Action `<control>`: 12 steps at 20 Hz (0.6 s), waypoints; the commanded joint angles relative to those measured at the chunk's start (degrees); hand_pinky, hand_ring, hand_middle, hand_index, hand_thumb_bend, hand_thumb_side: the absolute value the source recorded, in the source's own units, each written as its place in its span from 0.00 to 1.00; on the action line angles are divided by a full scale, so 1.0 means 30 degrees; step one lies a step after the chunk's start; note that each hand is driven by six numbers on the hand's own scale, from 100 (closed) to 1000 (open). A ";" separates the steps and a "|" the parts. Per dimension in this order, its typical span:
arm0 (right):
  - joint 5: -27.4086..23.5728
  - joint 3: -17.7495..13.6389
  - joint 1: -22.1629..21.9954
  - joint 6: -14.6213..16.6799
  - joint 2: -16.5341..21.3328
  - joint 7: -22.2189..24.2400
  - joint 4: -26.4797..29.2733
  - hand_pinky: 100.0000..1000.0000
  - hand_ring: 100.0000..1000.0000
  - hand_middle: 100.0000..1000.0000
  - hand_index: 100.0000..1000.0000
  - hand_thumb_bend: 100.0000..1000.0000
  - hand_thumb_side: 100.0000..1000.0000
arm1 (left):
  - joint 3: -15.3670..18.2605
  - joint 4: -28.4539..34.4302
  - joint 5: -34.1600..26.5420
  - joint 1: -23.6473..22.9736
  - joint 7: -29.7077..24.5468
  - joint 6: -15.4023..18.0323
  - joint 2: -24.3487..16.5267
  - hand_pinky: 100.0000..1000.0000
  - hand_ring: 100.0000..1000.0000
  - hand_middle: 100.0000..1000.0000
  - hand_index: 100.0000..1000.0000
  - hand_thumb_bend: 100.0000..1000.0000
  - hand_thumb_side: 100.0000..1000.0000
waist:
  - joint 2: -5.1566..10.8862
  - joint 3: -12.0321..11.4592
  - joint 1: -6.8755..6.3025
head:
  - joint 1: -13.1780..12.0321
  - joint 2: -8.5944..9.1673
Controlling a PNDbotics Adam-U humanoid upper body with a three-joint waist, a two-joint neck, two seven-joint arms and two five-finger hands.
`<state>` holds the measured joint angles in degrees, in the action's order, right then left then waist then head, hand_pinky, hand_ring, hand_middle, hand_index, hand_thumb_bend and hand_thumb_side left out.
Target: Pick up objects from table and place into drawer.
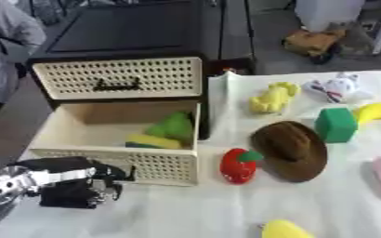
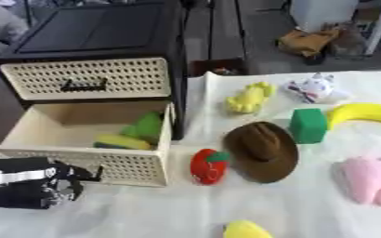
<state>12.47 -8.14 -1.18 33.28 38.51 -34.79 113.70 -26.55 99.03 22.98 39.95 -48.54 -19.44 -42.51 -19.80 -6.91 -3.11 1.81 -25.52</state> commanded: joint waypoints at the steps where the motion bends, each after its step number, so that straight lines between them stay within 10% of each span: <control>1: -0.0144 -0.0269 0.0047 0.0124 0.0241 -0.0089 0.0296 0.71 0.93 0.55 0.77 0.09 1.00 | 0.0459 -0.0443 0.0231 0.0376 0.0106 -0.0188 -0.0145 0.26 0.45 0.74 0.99 0.00 1.00 | 0.0297 0.0049 0.0064 | -0.0064 0.0269; 12: -0.0099 -0.0329 -0.0060 -0.0208 -0.0088 -0.0005 0.0296 0.71 0.94 0.55 0.77 0.09 1.00 | 0.0861 -0.1107 0.0301 0.0722 0.1727 0.0195 0.0283 0.26 0.45 0.76 1.00 0.00 1.00 | 0.0264 0.0210 0.0032 | -0.0041 0.0412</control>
<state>12.18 -8.48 -1.52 32.44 37.53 -34.34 113.70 -25.18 95.51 23.64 40.97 -43.90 -18.76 -40.77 -19.84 -6.31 -3.11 1.80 -24.98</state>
